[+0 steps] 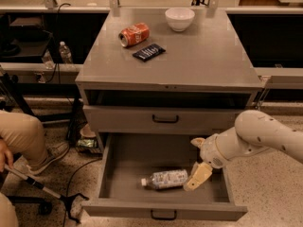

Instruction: Pick blue plastic bottle from middle drawer and place on counter

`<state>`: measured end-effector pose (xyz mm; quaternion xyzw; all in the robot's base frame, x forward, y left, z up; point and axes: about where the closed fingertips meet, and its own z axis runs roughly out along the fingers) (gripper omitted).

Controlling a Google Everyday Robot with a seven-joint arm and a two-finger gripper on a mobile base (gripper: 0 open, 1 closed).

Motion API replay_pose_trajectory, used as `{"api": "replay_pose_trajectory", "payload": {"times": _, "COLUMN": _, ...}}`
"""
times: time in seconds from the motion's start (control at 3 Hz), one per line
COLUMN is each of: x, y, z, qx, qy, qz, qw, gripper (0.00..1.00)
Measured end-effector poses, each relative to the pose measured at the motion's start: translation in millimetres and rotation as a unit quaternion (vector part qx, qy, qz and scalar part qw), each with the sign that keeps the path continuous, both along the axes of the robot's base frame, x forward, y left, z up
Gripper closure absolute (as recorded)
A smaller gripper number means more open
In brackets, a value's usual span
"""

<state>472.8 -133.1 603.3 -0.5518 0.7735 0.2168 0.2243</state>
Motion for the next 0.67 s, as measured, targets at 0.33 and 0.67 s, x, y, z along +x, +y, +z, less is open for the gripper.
{"api": "replay_pose_trajectory", "payload": {"times": 0.33, "x": 10, "y": 14, "z": -32, "qx": 0.034, "qy": -0.013, "qz": 0.014, "qw": 0.9993, "gripper": 0.0}}
{"api": "replay_pose_trajectory", "payload": {"times": 0.67, "x": 22, "y": 31, "z": -67, "qx": 0.077, "qy": -0.031, "qz": 0.035, "qw": 0.9959, "gripper": 0.0}}
